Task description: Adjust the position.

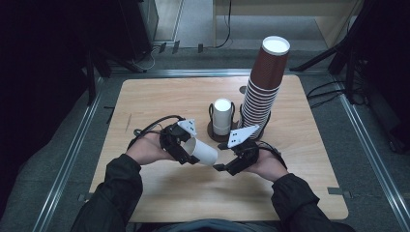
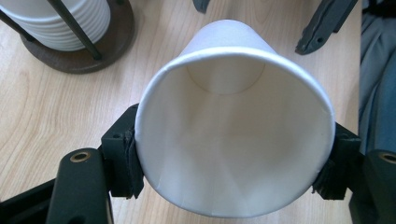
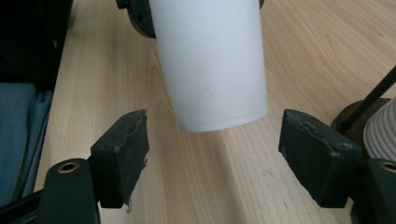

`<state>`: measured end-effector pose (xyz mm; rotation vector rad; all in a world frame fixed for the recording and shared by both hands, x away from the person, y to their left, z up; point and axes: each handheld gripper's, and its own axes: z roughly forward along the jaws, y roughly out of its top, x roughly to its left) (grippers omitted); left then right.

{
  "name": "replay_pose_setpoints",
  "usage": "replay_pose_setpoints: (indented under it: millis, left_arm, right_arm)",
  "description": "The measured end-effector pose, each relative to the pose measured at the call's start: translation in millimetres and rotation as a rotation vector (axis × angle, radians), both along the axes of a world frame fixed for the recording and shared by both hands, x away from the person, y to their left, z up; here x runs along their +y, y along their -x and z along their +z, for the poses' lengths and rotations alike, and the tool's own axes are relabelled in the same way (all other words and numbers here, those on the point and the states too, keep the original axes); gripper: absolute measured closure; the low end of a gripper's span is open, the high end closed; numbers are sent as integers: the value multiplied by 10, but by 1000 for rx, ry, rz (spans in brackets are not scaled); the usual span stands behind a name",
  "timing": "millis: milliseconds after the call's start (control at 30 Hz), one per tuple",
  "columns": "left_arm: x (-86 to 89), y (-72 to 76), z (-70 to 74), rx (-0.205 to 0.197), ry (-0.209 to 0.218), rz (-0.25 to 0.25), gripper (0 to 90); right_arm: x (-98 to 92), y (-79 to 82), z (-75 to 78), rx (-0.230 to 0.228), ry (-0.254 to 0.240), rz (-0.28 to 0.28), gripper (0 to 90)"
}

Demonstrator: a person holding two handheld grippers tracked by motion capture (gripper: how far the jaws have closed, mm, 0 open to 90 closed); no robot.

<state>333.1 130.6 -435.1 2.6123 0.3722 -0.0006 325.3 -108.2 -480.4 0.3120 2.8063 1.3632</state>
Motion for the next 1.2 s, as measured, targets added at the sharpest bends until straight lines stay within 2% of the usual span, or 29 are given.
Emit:
replay_pose_setpoints:
  millis: [133,300,367,400,567,800,1033,1200]
  left_arm:
    - [-75,5,-72,-7,-61,-16,269]
    - [-146,3,-109,17,-75,-29,268]
    - [-168,7,-103,19,-67,-35,268]
    - [-179,14,-100,18,-63,-36,269]
    - [-234,38,-92,10,-62,-54,269]
    - [-294,84,-35,12,-24,-82,267]
    - [-323,96,-38,22,-23,-78,266]
    - [-319,99,-38,20,-23,-80,264]
  right_arm:
    - [8,7,-10,22,11,-8,246]
    - [39,17,-37,16,34,4,246]
    - [53,15,-49,2,38,11,247]
    - [59,24,-52,13,44,11,247]
    - [94,32,-83,1,55,25,247]
    - [152,59,-116,1,76,42,252]
    - [174,83,-108,3,72,65,325]
    - [181,94,-102,-21,83,74,343]
